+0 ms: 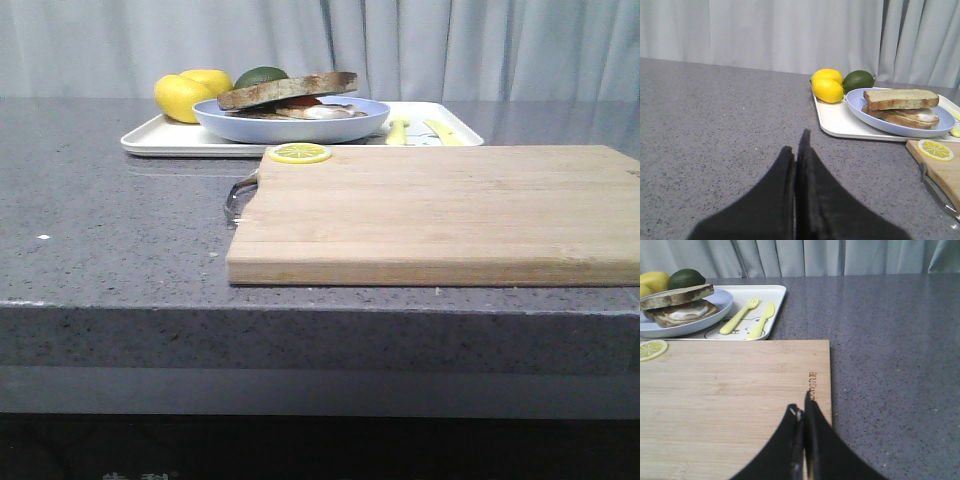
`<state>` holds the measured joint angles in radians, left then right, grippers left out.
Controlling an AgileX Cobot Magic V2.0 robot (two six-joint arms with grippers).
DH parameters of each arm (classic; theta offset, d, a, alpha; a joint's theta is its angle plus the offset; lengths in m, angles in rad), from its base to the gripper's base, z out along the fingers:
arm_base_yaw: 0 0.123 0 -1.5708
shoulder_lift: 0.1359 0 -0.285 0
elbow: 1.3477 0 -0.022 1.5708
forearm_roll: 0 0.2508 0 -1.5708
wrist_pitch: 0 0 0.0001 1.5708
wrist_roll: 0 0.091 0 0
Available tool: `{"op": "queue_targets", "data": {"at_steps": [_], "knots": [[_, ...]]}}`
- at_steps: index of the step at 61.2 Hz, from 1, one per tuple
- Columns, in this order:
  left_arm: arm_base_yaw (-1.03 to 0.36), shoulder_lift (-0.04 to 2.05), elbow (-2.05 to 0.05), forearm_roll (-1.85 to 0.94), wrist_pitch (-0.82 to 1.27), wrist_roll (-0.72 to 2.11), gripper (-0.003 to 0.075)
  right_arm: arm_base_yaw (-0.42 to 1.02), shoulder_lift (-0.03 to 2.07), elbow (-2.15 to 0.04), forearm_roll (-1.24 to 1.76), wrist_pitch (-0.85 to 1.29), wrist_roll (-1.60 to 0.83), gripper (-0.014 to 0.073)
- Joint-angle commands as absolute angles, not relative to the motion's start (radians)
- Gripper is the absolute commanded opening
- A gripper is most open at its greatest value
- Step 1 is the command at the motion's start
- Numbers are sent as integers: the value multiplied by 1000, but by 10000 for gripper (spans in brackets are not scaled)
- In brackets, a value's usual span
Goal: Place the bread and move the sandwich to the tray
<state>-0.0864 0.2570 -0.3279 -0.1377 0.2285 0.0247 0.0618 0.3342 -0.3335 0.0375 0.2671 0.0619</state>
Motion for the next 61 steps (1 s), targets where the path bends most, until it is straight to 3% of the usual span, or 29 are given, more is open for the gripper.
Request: {"op": "queue_targets", "data": {"at_steps": [1,20,61], "knots": [[-86,209,-306,-148,131,24,-20,63,338,-362,38,180,60,-61],[-86,-30,-77,-148,122,24,-20,63,338,-362,38,180,60,-61],[-86,-25,6,-148,53,24,-20,63,338,-362,38,179,60,-61]]}}
